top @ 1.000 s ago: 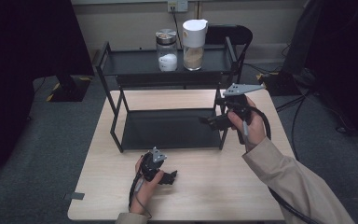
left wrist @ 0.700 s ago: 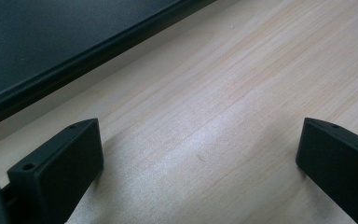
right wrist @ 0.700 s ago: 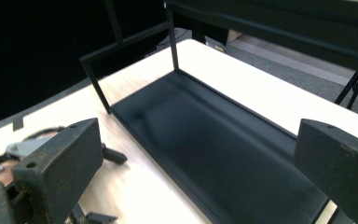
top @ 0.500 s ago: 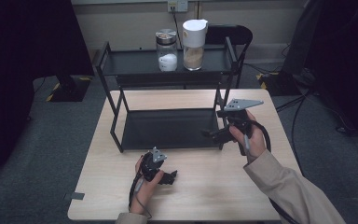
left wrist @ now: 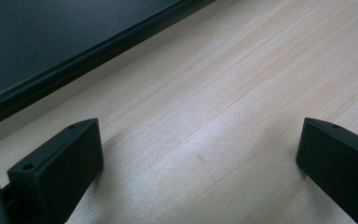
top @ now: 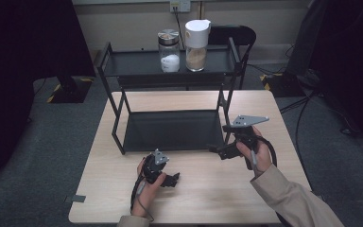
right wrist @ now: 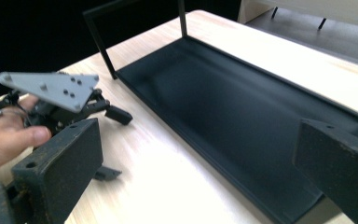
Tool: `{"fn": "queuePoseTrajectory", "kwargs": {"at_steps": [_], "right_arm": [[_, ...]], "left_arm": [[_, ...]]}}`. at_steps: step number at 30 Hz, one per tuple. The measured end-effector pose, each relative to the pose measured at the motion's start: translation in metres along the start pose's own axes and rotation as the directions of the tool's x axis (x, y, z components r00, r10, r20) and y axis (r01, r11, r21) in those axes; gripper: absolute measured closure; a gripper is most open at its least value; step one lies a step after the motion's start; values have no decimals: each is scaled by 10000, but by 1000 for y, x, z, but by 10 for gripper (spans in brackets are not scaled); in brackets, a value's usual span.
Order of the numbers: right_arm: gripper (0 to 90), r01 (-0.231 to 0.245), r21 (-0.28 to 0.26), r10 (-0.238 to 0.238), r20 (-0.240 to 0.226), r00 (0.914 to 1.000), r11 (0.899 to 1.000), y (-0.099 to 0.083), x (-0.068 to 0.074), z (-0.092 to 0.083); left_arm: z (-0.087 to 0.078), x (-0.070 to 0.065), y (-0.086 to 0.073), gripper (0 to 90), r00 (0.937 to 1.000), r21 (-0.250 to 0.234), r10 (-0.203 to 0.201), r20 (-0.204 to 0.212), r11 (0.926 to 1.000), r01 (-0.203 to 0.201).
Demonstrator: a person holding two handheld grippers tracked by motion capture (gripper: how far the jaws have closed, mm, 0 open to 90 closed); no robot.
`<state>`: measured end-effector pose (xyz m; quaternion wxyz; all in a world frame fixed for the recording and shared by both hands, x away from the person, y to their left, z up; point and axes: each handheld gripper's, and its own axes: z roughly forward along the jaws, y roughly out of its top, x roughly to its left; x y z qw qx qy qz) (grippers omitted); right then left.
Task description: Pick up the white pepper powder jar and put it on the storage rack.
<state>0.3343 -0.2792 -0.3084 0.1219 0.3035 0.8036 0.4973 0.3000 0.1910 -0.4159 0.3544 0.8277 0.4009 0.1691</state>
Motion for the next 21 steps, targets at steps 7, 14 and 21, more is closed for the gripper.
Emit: {"fn": "queuePoseTrajectory", "kwargs": {"at_steps": [7, 14, 21], "right_arm": [[7, -234, 103, 233, 40, 9997, 9997, -22, -8, -2], [7, -481, 193, 479, 116, 9988, 9987, -40, -17, -6], [7, -643, 218, 639, 197, 9978, 9977, -59, -24, -10]], "left_arm": [[0, 0, 0, 1, 10000, 1, -2, 0, 10000, 2], [0, 0, 0, 0, 10000, 1, -1, 1, 10000, 1], [0, 0, 0, 0, 10000, -1, -3, 0, 10000, 3]]}}
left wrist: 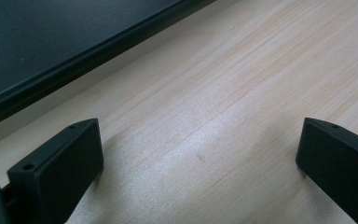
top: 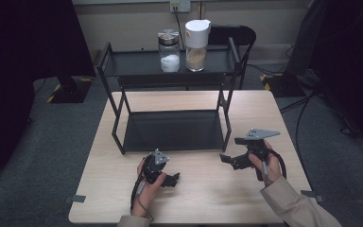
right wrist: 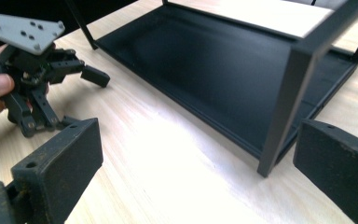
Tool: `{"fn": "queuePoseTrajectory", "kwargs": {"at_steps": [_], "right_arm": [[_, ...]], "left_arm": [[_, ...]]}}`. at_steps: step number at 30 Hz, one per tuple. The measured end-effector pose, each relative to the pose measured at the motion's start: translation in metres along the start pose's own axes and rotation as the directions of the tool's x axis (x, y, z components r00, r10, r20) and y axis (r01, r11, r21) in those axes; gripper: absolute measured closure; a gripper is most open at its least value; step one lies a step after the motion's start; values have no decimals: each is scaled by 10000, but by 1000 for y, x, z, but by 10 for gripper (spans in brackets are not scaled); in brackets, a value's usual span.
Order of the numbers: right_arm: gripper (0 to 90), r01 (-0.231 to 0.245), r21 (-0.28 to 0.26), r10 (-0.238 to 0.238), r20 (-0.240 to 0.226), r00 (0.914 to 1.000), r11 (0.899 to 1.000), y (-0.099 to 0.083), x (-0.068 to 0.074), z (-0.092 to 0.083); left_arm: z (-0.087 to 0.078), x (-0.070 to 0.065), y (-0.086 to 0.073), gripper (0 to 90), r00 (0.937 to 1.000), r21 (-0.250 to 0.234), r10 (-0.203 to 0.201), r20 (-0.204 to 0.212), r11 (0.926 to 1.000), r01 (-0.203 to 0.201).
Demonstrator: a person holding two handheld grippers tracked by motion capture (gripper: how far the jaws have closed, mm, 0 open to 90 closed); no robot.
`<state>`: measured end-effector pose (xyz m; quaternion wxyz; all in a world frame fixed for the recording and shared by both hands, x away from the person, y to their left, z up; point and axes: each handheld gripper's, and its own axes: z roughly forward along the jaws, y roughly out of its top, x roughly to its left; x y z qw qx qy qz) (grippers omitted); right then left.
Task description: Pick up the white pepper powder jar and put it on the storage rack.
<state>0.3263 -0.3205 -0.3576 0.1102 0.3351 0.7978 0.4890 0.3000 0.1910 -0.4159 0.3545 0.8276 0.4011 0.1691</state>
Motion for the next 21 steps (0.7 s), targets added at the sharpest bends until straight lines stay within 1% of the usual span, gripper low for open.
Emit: {"fn": "queuePoseTrajectory", "kwargs": {"at_steps": [14, 21], "right_arm": [[6, -641, 169, 635, 345, 9974, 9978, -39, -15, -4], [6, -774, 262, 762, 438, 9961, 9967, -53, -19, -4]], "left_arm": [[0, 0, 0, 0, 10000, 2, 1, 0, 10000, -1], [0, 0, 0, 0, 10000, 2, 2, 0, 10000, -2]]}}
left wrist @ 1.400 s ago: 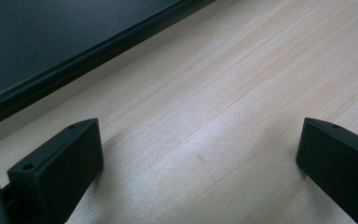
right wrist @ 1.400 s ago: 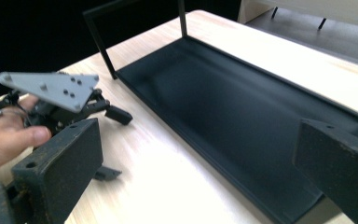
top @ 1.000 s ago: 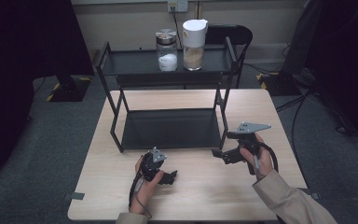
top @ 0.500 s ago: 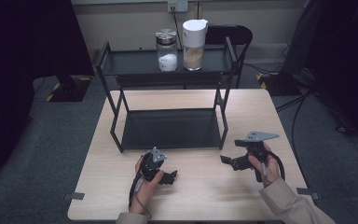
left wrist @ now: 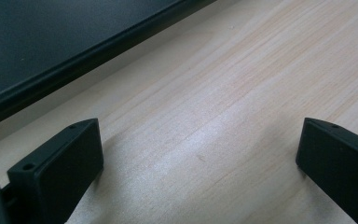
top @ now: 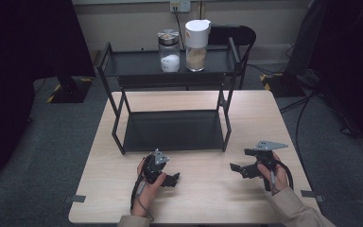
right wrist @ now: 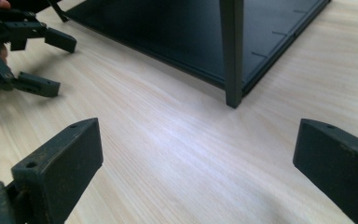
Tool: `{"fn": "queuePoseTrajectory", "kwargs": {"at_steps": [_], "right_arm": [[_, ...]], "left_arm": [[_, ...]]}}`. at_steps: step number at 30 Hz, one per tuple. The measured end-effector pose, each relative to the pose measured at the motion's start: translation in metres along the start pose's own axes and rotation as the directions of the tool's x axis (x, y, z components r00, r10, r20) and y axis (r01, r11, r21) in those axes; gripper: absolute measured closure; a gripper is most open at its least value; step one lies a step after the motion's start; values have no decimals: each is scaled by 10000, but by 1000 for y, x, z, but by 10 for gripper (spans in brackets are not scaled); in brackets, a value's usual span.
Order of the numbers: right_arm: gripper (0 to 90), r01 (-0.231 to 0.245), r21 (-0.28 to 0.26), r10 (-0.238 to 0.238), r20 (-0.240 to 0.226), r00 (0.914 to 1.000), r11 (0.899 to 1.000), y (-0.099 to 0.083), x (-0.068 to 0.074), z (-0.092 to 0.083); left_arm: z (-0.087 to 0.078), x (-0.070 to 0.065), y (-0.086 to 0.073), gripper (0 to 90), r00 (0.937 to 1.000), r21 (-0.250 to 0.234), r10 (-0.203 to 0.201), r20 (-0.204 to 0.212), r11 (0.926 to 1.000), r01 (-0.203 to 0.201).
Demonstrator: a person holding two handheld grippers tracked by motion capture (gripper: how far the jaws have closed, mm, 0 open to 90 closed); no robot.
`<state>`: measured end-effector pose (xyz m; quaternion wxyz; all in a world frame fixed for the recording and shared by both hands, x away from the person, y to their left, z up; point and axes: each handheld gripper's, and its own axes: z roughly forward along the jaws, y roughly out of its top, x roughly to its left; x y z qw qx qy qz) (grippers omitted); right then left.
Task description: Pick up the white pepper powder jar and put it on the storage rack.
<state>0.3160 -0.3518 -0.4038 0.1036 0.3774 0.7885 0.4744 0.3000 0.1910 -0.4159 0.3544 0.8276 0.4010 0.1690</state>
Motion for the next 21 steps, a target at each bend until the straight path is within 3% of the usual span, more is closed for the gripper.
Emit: {"fn": "queuePoseTrajectory", "kwargs": {"at_steps": [21], "right_arm": [[12, 226, 898, -287, 676, 9973, 9957, -22, -4, -7]], "left_arm": [[0, 0, 0, 1, 10000, 0, 0, -1, 10000, 0]]}}
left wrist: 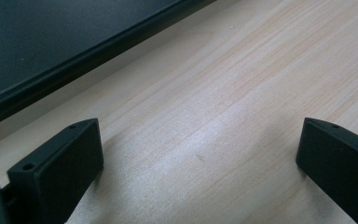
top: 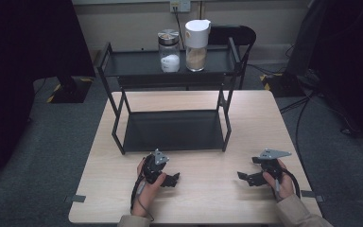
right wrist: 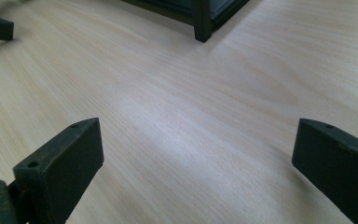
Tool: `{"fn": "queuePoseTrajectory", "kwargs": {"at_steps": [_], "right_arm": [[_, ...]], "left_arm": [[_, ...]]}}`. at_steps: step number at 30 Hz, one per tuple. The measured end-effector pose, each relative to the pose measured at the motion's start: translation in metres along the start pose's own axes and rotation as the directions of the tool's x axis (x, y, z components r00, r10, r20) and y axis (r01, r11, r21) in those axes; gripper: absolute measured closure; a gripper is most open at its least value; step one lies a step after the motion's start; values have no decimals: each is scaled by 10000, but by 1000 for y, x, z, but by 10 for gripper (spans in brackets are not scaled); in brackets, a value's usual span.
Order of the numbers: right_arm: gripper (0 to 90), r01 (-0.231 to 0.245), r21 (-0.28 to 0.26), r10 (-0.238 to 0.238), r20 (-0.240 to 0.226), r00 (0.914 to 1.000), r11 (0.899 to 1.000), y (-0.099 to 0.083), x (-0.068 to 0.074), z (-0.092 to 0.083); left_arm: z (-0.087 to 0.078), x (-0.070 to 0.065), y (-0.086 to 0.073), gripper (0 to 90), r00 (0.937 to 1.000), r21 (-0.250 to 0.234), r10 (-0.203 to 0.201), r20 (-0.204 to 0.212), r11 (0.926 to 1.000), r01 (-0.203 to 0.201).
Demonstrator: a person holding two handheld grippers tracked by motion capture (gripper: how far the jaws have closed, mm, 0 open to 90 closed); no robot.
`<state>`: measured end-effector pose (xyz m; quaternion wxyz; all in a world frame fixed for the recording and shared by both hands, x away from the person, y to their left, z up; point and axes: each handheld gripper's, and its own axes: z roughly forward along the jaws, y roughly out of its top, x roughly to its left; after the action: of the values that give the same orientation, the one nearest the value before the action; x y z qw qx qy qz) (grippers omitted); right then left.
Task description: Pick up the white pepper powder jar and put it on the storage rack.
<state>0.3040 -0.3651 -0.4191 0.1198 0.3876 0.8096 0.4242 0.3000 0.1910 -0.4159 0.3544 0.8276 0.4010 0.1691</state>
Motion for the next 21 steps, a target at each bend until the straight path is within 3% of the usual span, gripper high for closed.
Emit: {"fn": "queuePoseTrajectory", "kwargs": {"at_steps": [21], "right_arm": [[14, 160, 547, -187, 506, 9985, 9984, -7, -3, -17]], "left_arm": [[0, 0, 0, 0, 10000, 2, 2, 1, 10000, -2]]}}
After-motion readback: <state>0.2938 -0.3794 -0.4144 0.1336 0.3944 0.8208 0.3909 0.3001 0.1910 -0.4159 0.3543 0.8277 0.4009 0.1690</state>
